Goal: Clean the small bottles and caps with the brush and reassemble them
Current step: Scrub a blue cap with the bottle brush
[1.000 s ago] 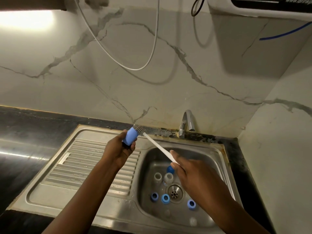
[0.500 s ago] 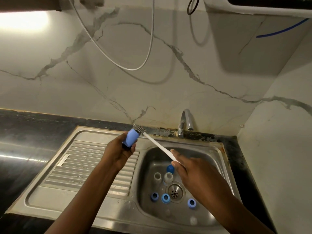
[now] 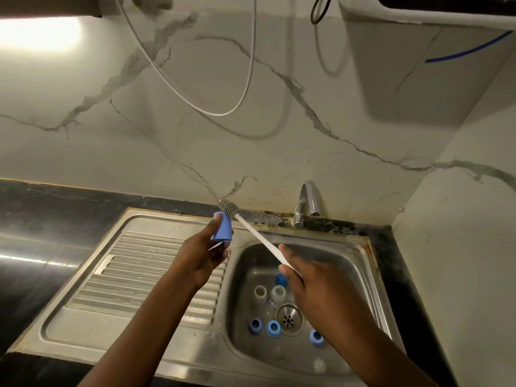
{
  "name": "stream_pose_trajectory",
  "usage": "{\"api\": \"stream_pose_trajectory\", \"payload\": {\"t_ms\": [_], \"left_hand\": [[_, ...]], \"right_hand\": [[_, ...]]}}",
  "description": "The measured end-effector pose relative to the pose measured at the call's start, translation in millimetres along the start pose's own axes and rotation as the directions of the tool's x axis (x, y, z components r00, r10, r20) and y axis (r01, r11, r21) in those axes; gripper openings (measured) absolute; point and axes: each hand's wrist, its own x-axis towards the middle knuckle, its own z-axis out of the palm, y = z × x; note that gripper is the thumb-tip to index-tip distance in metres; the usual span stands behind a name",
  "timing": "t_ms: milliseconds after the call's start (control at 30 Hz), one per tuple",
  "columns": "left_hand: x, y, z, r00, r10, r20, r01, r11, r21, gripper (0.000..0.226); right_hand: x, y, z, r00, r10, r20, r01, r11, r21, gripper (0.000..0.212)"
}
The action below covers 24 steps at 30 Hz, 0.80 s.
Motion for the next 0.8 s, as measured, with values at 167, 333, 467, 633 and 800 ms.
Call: {"api": "stream_pose_trajectory", "payload": {"t_ms": [167,333,467,633,800], "left_hand": [[4.9,12.2,-1.2,1.000,0.021,0.019,-0.016,0.965,-0.261,0.050],[7.6,22.4,-8.3,0.999,0.043,0.002,-0.040,0.940,-0.340,0.039],[5.9,19.9,-6.3,0.998,0.055,0.026,-0.047,0.965,-0.258,0.040],[-0.4,6.5,5.9,0.991,0.039,0.126,-0.012,0.978,-0.208,0.046],[5.5,1.0,7.1,0.994,0.077,0.072,-0.061,0.976,-0.210,0.040]], "right_hand": [[-5.6,-5.5,12.8,1.000,-0.019,0.006,0.018,0.998,0.068,0.051],[-17.3,4.4,13.9,1.000,-0.002,0.017,0.001,0.999,0.052,0.049],[-11.6,4.9,14.5,1.000,0.019,0.018,-0.020,0.997,0.076,0.050],[4.8,3.1,20.0,0.998,0.054,-0.031,-0.051,0.994,0.099,0.052],[2.5,5.6,26.9,0.998,0.053,-0.028,-0.050,0.992,0.116,0.051]]}}
